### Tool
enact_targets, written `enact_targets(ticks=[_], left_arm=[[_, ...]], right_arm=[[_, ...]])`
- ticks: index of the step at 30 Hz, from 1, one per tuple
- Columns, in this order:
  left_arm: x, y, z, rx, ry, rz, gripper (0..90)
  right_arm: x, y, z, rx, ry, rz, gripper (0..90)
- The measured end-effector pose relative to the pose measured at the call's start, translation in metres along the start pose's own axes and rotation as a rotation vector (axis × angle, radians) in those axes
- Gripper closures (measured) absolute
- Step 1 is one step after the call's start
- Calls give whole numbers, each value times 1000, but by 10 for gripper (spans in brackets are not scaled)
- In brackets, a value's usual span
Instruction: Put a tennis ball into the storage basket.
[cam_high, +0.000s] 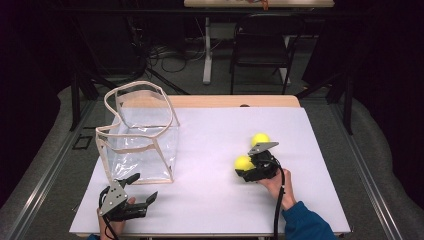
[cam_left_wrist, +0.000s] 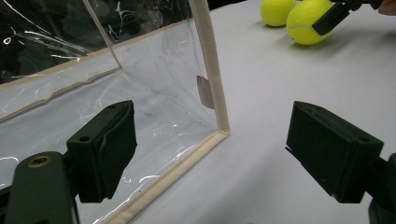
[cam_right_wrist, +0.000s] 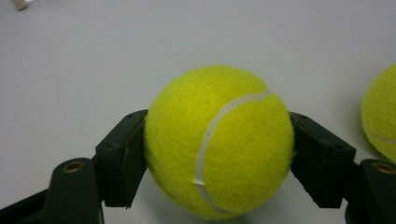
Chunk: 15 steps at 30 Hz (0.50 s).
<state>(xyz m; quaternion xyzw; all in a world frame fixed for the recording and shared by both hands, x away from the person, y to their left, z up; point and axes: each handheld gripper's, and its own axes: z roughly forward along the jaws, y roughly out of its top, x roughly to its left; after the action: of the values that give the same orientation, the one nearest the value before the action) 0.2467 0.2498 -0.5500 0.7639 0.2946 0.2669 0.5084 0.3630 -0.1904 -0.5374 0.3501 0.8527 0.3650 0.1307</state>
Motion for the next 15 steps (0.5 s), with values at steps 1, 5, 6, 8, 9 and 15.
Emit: enact_targets(ticks=[1,5,6,8,9,15], left_arm=[[0,0,0,0,0,0,159],[0,0,0,0,0,0,159],[0,0,0,1,0,0,159],[0,0,0,0,1,0,159],[0,0,0,0,1,0,159],[0,0,0,0,-1,0,159]], right_arm=[[1,1,-1,-3,-1,0,261],[3,3,-5,-16,-7,-9,261],[3,3,-6,-20,-10,-11,261],[4,4,-8,-24,-11,-13,261],[4,4,-8,-24,-11,-13,261],[5,5,-13,-39,-16,-28,262]])
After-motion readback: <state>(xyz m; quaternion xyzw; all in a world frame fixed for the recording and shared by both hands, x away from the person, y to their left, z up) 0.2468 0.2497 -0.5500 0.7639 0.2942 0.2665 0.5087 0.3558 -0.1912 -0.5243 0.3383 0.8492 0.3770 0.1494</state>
